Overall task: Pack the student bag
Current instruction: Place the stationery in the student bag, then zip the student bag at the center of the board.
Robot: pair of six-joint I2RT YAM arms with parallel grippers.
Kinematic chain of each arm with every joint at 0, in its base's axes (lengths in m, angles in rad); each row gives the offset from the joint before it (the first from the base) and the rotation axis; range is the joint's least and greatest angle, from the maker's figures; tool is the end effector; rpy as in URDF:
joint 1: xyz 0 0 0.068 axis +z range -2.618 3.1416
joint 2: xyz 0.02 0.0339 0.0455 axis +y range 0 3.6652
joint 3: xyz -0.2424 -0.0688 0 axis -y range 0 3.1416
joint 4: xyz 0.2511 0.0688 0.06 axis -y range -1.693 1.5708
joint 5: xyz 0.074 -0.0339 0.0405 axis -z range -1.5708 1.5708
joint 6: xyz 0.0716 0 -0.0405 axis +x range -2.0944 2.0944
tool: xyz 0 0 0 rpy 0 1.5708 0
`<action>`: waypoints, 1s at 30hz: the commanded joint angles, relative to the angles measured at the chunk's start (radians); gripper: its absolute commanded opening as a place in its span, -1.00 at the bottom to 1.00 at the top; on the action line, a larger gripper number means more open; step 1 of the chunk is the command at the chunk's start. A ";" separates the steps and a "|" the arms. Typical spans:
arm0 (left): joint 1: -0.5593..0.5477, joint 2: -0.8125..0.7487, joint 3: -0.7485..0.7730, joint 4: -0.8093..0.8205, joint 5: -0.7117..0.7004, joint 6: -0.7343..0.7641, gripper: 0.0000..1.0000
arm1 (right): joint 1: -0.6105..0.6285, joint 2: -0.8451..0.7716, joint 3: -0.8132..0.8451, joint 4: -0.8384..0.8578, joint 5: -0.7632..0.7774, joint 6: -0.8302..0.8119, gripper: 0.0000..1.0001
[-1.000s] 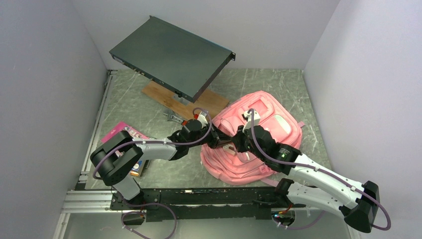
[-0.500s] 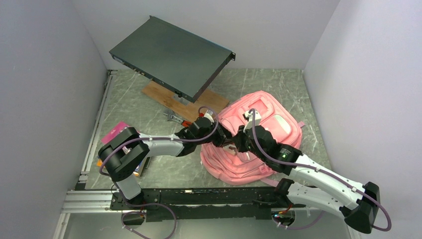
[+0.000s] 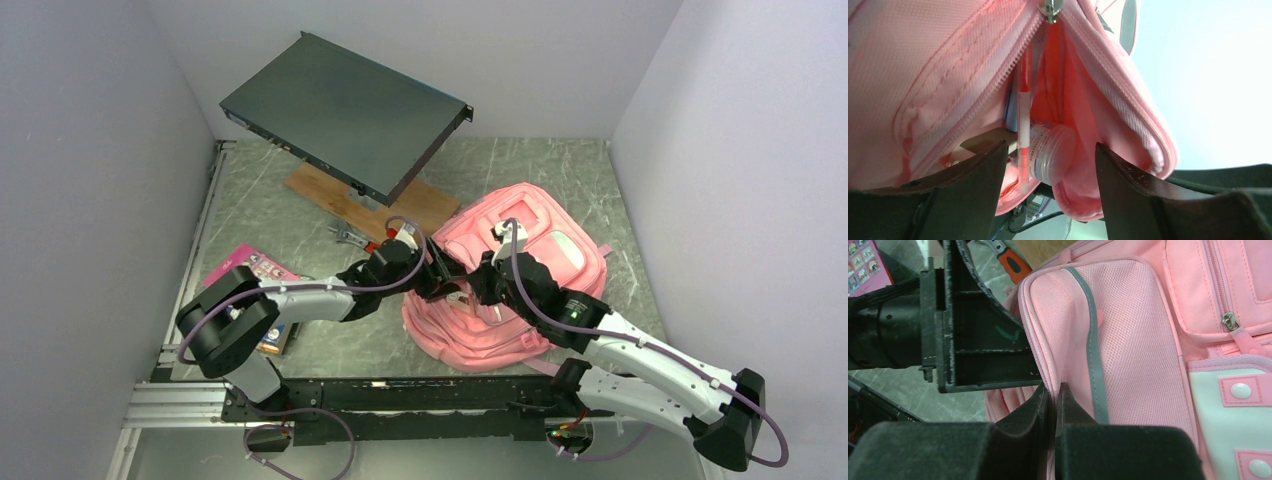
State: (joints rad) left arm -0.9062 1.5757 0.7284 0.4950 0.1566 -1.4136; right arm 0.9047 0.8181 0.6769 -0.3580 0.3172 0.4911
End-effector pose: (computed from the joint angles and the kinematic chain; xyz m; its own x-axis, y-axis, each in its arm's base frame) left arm 0.2183 -0.2967 0.1575 -0.8904 -0.4454 -0.0938 -0.0743 0.3456 -0.9354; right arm 0.1634 0.1718 0.2465 -0.5333 0.0465 -0.8446 -0.3700 0.8851 0.2824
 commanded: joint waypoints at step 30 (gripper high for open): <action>0.102 -0.347 -0.101 -0.457 -0.024 0.446 0.31 | 0.010 0.005 0.042 0.064 -0.040 0.022 -1.00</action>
State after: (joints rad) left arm -0.8112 1.2087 0.6449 0.0368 0.1009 -0.9840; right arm 0.9085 0.8322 0.6769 -0.3660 0.3012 0.4919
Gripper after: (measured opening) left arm 0.618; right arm 0.055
